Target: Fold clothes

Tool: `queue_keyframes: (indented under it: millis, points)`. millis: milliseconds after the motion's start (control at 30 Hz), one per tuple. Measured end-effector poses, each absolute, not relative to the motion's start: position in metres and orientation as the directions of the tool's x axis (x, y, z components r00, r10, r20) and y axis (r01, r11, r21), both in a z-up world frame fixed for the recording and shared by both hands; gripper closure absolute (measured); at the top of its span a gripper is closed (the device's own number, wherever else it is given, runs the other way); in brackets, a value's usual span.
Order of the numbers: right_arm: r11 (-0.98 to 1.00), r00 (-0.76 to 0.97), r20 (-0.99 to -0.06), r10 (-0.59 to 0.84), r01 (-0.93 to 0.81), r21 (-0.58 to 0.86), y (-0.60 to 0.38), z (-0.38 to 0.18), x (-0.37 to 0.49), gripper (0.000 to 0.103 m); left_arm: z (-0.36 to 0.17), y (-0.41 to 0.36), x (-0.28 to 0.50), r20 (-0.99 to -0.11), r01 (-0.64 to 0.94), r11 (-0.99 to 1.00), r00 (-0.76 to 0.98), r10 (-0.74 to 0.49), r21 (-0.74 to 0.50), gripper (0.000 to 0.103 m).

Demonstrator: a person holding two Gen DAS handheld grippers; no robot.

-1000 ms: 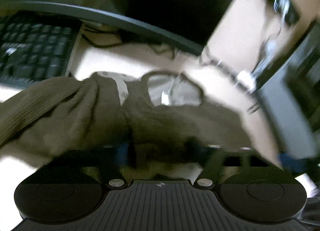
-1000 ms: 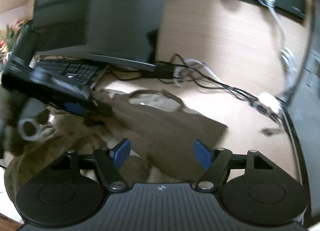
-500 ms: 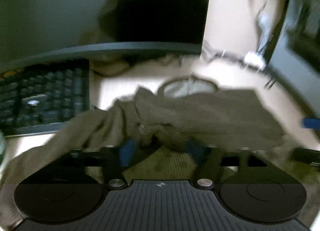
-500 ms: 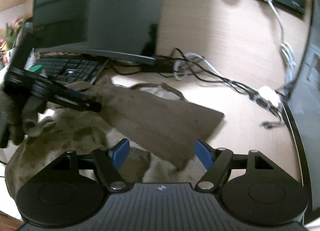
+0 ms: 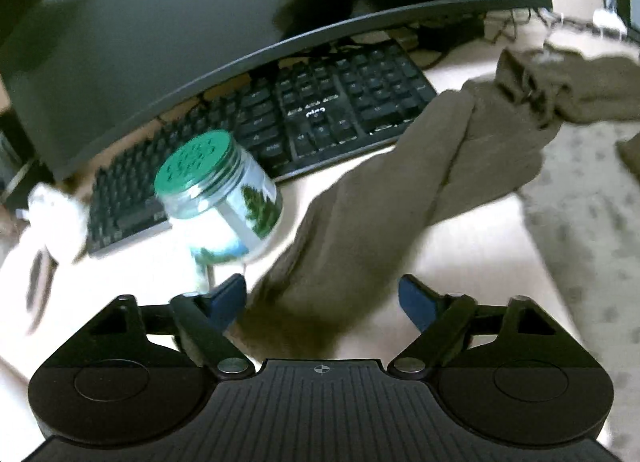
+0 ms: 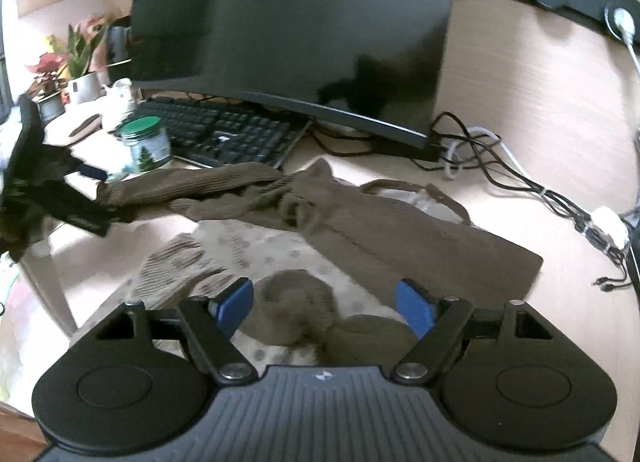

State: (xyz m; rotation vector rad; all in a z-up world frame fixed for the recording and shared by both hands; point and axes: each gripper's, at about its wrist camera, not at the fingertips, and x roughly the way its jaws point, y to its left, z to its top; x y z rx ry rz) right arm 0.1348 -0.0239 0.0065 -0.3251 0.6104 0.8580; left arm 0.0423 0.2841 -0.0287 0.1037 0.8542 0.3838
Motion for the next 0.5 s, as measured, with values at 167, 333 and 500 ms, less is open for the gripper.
queue_keyframes:
  millis: [167, 333, 500]
  points:
    - [0.673, 0.542, -0.615, 0.573, -0.74, -0.025, -0.043, 0.011, 0.136, 0.021, 0.011, 0.288, 0.057, -0.713, -0.273, 0.959, 0.686, 0.143, -0.07, 0.095]
    - [0.74, 0.582, -0.619, 0.528, -0.673, -0.001, -0.064, 0.008, 0.154, 0.021, 0.049, 0.277, 0.085, -0.617, -0.165, 0.89, 0.772, -0.151, -0.424, 0.095]
    - [0.754, 0.577, -0.631, 0.518, -0.656, 0.019, -0.071, 0.006, 0.172, 0.021, 0.042, 0.228, 0.141, -0.506, -0.01, 0.678, 0.674, -0.538, -0.735, 0.028]
